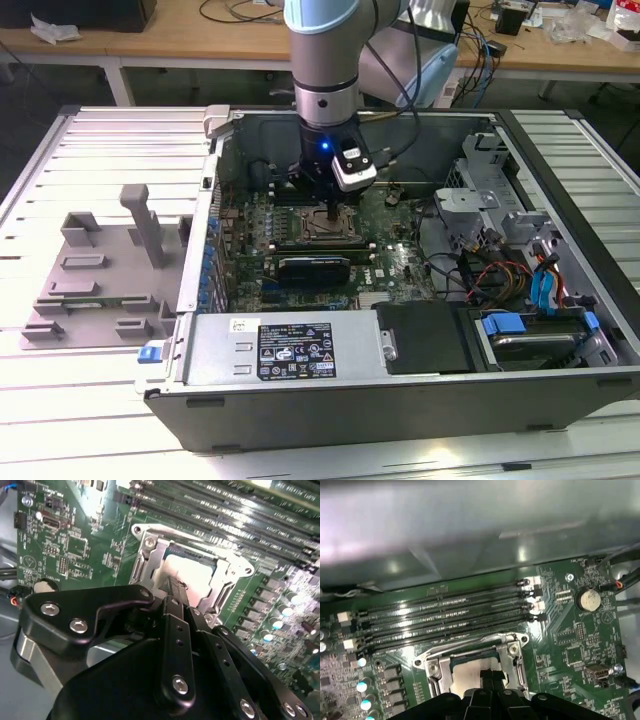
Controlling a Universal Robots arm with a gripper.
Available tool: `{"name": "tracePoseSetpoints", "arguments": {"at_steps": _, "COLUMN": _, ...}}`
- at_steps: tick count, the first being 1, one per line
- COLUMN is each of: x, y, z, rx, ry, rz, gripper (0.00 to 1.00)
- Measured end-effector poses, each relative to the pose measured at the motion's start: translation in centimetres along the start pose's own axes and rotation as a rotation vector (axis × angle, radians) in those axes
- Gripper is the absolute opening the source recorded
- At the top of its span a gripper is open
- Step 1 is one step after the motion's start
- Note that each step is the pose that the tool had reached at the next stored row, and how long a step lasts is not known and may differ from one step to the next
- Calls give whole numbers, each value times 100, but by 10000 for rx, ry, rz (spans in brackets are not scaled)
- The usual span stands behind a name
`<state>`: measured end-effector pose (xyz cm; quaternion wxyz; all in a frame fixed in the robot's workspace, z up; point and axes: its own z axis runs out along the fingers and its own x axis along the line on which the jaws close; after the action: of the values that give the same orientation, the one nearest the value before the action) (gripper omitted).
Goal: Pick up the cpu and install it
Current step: 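Install the first cpu locking lever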
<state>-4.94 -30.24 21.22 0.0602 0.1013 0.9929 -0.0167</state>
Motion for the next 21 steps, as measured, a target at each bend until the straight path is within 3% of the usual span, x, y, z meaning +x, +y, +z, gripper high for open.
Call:
{"name": "tracePoseSetpoints", "arguments": {"at_steps": 6, "x": 34, "y": -43, "z": -3, "rx": -11, "ry": 11, "rz": -20, "gripper": 11}}
{"name": "tracePoseSetpoints", "arguments": {"at_steps": 8, "x": 31, "y": -43, "z": -1, "rx": 31, "ry": 204, "rz": -29, "gripper": 11}}
{"name": "tracePoseSetpoints", "arguments": {"at_steps": 9, "x": 31, "y": -42, "z": 0, "rx": 35, "ry": 233, "rz": -30, "gripper": 11}}
{"name": "tracePoseSetpoints", "arguments": {"at_steps": 10, "x": 30, "y": -42, "z": 1, "rx": 22, "ry": 233, "rz": -147, "gripper": 11}}
{"name": "tracePoseSetpoints", "arguments": {"at_steps": 17, "x": 32, "y": -42, "z": 12, "rx": -195, "ry": 189, "rz": -2104, "gripper": 11}}
{"name": "tracePoseSetpoints", "arguments": {"at_steps": 20, "x": 30, "y": -42, "z": 0, "rx": -208, "ry": 185, "rz": -2202, "gripper": 11}}
{"name": "tracePoseSetpoints", "arguments": {"at_steps": 21, "x": 26, "y": -43, "z": -33, "rx": -209, "ry": 184, "rz": -2202, "gripper": 11}}
